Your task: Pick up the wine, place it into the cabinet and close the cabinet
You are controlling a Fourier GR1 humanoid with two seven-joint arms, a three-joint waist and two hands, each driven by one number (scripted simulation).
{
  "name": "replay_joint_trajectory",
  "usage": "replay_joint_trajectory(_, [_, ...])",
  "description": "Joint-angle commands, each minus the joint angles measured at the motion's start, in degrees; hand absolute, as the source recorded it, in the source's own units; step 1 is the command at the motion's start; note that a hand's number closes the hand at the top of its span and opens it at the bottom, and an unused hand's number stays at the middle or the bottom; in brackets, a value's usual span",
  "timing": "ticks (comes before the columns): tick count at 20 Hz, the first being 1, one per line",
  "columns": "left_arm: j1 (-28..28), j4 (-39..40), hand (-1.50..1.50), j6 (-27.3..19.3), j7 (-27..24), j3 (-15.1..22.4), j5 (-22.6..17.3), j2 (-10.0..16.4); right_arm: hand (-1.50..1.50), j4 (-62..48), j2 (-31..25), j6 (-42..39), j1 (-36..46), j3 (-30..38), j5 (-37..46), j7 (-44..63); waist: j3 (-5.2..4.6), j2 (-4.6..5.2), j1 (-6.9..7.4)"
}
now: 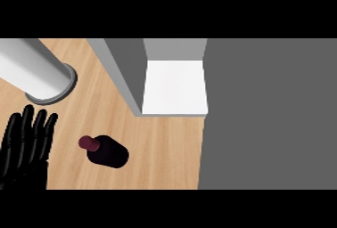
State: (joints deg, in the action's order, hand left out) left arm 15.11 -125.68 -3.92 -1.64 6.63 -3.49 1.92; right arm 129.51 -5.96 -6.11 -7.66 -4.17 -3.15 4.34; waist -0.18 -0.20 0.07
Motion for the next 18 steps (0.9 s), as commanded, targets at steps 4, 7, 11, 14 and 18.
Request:
replay_joint_trajectory(4, [7.7, -9.3, -1.50, -3.3, 4.8, 8.4, 0.6, -1.9, -1.50, 14.2, -3.1, -1.8, -1.9, -0.9, -6.5, 14.8, 0.16, 0.01, 0.04])
replay_joint_trajectory(7, [4.0, -14.4, -1.50, -8.0, 12.7, 10.6, 3.9, -1.9, -1.50, 16.5, -1.8, 1.3, 1.8, -3.4, -5.2, 20.1, 0.17, 0.11, -0.03])
replay_joint_trajectory(11, [4.0, -19.2, -1.50, -8.3, 17.0, 9.1, 3.2, -0.3, -1.50, 18.9, -4.4, 3.8, 11.3, 0.1, -8.7, 29.8, 0.13, 0.11, 0.09])
replay_joint_trajectory(14, [4.2, -23.1, -1.50, -12.8, 22.7, 16.7, 10.4, -1.9, -1.50, 19.8, -3.5, 6.0, 13.1, -1.4, -6.6, 33.3, 0.19, 0.01, -0.09])
replay_joint_trajectory(18, [-0.2, -19.8, -1.50, -13.9, 24.5, 15.6, 10.1, -1.8, -1.50, 20.1, -3.4, 7.8, 16.2, -2.3, -5.6, 36.8, 0.18, 0.06, -0.24])
